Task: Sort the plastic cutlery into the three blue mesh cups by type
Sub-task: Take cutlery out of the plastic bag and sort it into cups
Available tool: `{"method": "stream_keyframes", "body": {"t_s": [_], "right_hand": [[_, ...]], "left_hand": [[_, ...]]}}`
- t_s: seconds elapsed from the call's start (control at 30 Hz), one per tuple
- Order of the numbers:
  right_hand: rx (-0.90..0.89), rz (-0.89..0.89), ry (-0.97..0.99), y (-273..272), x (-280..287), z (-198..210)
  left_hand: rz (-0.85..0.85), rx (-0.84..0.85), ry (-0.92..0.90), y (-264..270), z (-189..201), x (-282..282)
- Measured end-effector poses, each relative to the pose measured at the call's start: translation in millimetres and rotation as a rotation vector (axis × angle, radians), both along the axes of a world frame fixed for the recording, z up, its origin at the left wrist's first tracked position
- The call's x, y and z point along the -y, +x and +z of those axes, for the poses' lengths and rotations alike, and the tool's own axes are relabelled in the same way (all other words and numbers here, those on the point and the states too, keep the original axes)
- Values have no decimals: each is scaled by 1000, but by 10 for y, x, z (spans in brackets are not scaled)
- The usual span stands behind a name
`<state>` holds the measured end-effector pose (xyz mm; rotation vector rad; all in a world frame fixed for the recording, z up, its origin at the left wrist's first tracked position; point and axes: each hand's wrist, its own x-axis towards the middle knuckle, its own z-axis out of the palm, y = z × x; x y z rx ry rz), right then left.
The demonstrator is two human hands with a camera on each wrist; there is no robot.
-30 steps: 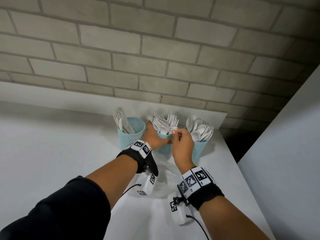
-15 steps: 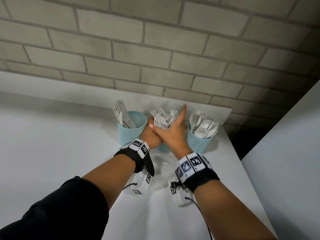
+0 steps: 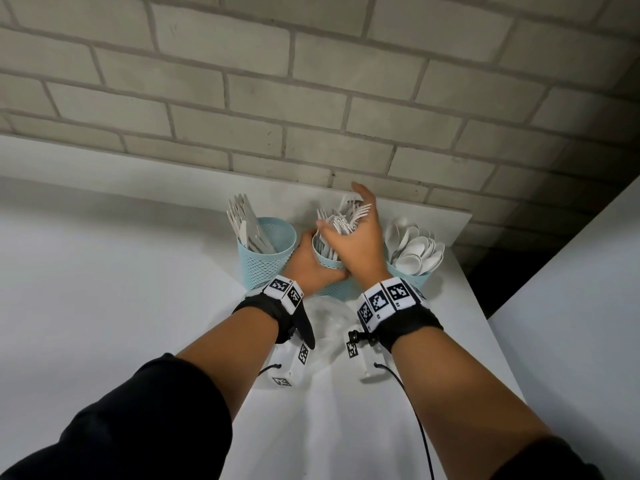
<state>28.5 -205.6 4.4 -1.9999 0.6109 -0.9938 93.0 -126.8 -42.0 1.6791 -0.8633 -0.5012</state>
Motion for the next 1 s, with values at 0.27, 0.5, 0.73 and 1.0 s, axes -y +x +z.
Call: {"method": "stream_keyframes", "body": {"t_s": [0.27,0.5,0.73,1.0], "right_hand": [[91,-138,-114,79,-18,97],[-450,-33,-415,104,-1,175],[-635,1,-515,47,-1,172],[-595,18,-510,110,-73,198]], "left_hand": [[5,-97,-7,-53,51,-16],[8,-81,7,-33,43,-9],[-19,-2,42,-40,38,-5],[16,-30,62,-30,34,-9]]}}
